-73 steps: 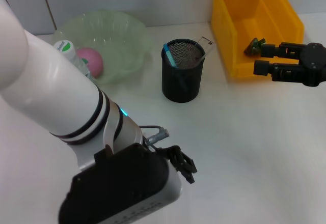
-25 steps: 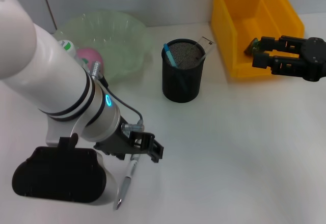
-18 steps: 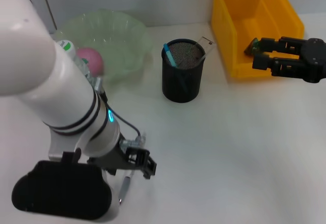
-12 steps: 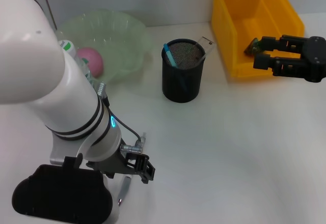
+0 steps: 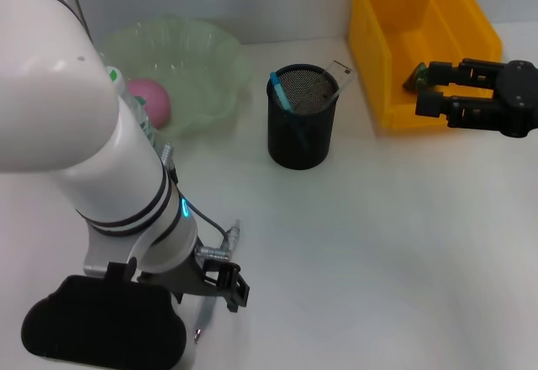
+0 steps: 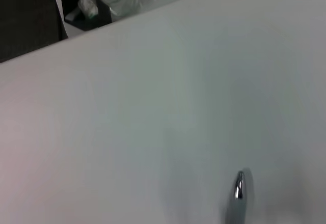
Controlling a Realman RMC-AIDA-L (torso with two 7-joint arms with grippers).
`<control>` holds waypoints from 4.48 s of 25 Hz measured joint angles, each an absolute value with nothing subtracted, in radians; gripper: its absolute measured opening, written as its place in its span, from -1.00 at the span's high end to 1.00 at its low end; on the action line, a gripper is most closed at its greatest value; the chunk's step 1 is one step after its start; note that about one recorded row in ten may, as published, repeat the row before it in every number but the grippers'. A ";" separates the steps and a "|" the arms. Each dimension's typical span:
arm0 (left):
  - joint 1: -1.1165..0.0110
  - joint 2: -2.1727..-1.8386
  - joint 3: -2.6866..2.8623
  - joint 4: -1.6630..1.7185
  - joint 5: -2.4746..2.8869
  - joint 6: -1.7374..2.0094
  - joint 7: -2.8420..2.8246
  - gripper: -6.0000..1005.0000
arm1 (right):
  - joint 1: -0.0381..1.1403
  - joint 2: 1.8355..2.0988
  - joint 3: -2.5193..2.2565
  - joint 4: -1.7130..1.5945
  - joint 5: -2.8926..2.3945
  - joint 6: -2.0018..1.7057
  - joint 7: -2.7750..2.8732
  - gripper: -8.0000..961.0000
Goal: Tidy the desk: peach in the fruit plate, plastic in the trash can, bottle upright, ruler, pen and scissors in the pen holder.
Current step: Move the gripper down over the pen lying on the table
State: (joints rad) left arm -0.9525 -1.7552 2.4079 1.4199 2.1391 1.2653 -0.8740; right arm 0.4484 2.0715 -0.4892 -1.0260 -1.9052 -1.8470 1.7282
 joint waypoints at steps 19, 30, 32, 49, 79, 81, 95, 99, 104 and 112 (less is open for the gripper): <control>-0.981 -1.783 2.445 1.361 2.097 1.260 -0.881 -0.44 | 0.446 2.064 -0.519 -1.036 -1.907 -1.847 1.732 -0.56; -0.992 -1.789 2.454 1.346 2.092 1.250 -0.879 -0.44 | 0.444 2.063 -0.522 -1.035 -1.907 -1.853 1.735 -0.56; -0.992 -1.789 2.454 1.346 2.092 1.250 -0.879 -0.44 | 0.444 2.061 -0.522 -1.035 -1.907 -1.854 1.735 -0.56; -0.990 -1.792 2.454 1.320 2.060 1.234 -0.841 -0.45 | 0.449 2.057 -0.534 -1.044 -1.907 -1.855 1.749 -0.56; -0.976 -1.787 2.456 1.324 2.045 1.233 -0.814 -0.45 | 0.474 2.060 -0.590 -1.221 -1.956 -1.834 1.910 -0.56; -0.977 -1.787 2.457 1.323 2.045 1.233 -0.814 -0.45 | 0.472 2.060 -0.590 -1.222 -1.957 -1.834 1.910 -0.56; -0.999 -1.788 2.493 1.321 2.056 1.229 -0.868 -0.45 | 0.472 2.065 -0.626 -1.215 -1.960 -1.831 1.905 -0.56; -1.011 -1.789 2.504 1.320 2.068 1.227 -0.895 -0.45 | 0.475 2.065 -0.627 -1.213 -1.969 -1.831 1.904 -0.56; -1.016 -1.789 2.508 1.319 2.069 1.228 -0.904 -0.41 | 0.475 2.065 -0.638 -1.214 -1.971 -1.830 1.903 -0.56; -1.032 -1.797 2.524 1.301 2.073 1.227 -0.923 -0.36 | 0.475 2.065 -0.640 -1.213 -1.973 -1.830 1.892 -0.56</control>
State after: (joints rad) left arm -1.0322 -1.7970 2.5238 1.3013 2.0732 1.2271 -0.9227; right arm 0.4754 2.0647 -0.6397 -1.2128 -1.9727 -1.8298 1.8920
